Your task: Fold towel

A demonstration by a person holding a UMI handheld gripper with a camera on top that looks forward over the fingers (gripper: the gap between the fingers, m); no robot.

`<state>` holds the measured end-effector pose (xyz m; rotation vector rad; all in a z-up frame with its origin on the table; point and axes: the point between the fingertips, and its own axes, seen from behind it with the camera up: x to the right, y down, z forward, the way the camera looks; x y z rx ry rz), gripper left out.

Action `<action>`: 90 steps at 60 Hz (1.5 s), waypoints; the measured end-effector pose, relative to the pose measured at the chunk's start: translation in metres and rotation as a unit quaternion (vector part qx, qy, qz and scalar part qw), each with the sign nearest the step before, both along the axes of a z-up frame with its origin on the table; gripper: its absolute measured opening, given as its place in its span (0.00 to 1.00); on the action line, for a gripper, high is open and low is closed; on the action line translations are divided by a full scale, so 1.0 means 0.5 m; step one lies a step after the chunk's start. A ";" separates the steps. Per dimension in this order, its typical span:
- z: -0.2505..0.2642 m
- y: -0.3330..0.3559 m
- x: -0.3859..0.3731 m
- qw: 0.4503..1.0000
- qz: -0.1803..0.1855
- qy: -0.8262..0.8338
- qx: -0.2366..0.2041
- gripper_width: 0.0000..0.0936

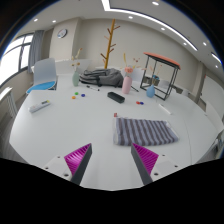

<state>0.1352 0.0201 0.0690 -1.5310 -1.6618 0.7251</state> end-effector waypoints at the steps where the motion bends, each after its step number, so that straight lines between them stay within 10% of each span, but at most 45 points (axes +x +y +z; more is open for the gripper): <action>1: -0.006 0.003 -0.013 1.000 0.001 0.000 0.000 0.91; 27: -0.177 0.069 -0.307 0.999 -0.004 -0.034 -0.036 0.89; 31: -0.181 0.073 -0.318 0.998 -0.009 -0.036 -0.056 0.65; 35: -0.178 0.120 -0.324 0.999 -0.030 -0.035 -0.011 0.07; 42: -0.176 0.123 -0.309 0.998 -0.030 -0.050 0.024 0.05; 63: 0.078 0.007 -0.276 0.987 0.022 -0.042 -0.156 0.03; 74: 0.143 0.202 -0.307 0.993 -0.014 -0.009 -0.117 0.03; 90: -0.027 0.412 -0.320 0.996 -0.053 -0.042 -0.057 0.08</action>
